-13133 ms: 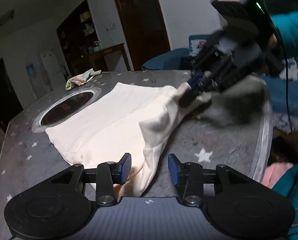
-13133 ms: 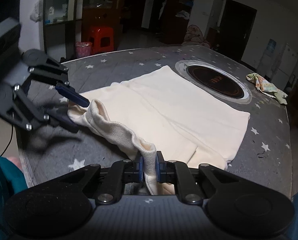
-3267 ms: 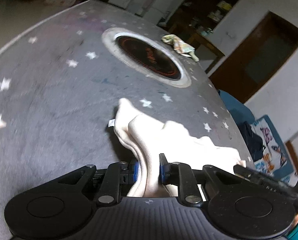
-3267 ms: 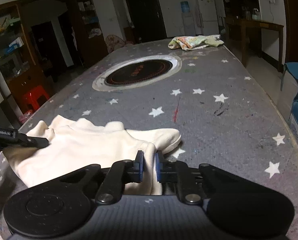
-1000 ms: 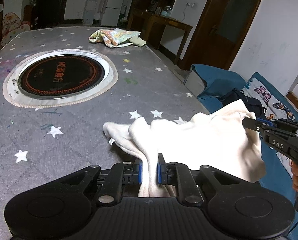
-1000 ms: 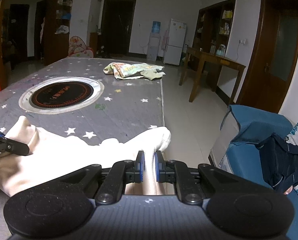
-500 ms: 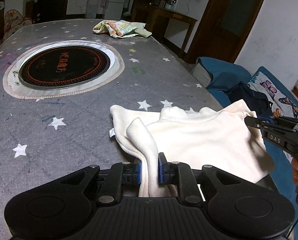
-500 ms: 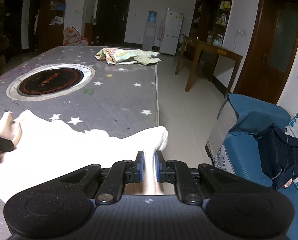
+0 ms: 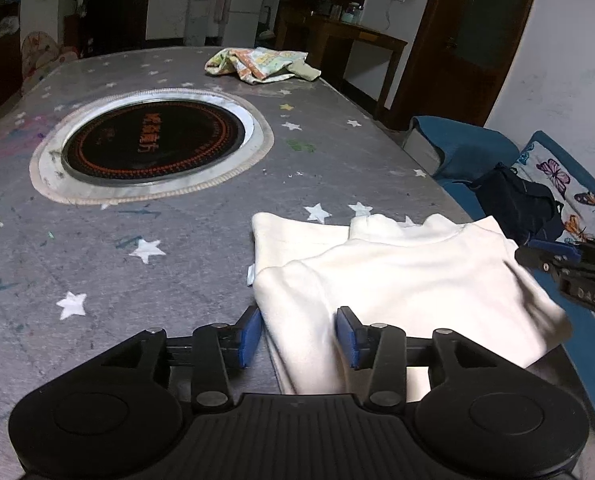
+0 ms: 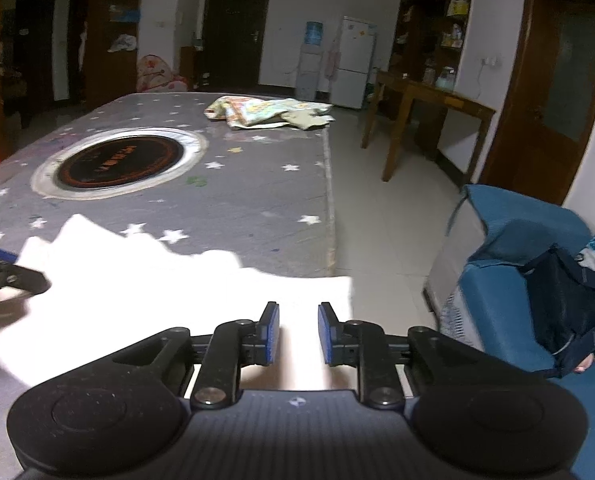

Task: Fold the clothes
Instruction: 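Lower the folded edge and open both grippers, then press the folded sweatshirt flat with both grippers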

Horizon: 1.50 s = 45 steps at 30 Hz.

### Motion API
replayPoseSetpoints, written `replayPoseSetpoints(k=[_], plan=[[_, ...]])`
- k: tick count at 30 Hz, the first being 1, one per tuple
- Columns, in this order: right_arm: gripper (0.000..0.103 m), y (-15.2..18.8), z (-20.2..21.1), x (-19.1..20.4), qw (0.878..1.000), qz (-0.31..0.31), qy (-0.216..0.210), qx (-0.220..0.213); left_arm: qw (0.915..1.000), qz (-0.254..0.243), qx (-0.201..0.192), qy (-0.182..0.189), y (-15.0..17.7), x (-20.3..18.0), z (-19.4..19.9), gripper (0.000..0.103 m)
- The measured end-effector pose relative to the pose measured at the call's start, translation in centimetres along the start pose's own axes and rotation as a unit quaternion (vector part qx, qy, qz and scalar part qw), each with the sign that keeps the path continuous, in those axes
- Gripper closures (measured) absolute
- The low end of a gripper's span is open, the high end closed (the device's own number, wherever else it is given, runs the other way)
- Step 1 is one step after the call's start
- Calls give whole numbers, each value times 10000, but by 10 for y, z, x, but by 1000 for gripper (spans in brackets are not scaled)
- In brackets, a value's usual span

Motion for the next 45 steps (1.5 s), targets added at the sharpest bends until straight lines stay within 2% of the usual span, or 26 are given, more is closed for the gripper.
replayPoseSetpoints(k=[1, 7, 12, 16, 21, 24, 29, 34, 40, 45], plan=[[74, 1, 2, 4, 10000, -9, -72, 10, 10000, -45, -10, 0, 0, -1, 1, 58], [73, 15, 10, 24, 9988, -195, -424, 166, 9995, -296, -67, -29, 3, -4, 1, 58], [73, 24, 13, 33, 9982, -219, -501, 244, 9989, -462, -107, -13, 2, -4, 0, 67], [72, 28, 19, 42, 9981, -40, -562, 253, 9973, -707, -193, -101, -1, -2, 0, 68], [72, 29, 28, 48, 9984, -20, -513, 220, 9968, -743, -187, -247, -4, 10, -1, 65], [72, 22, 35, 50, 9986, -31, -513, 90, 9966, -702, -314, -284, -10, 10, 9, 67], [72, 16, 46, 64, 9976, -12, -684, -64, 9943, -892, -573, 116, -15, -20, 29, 67], [72, 23, 49, 77, 9968, -13, -793, -25, 9909, -1147, -485, 504, 1, -49, 29, 67], [72, 34, 47, 84, 9969, 145, -774, -64, 9896, -1308, -346, 492, 21, -55, 19, 67], [72, 19, 47, 86, 9961, 255, -836, -93, 9893, -1307, -396, 506, 24, -55, 19, 67]])
Point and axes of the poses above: each gripper's, at about its wrist camera, not at the fingertips, and z roughly against the way its jaws point, x to its left, y to its underside, the point moved 10 cm from there along -z, roughly the way its jaws point, and after that the axes turned 14 degrees about -x, right-handed, at the moved point
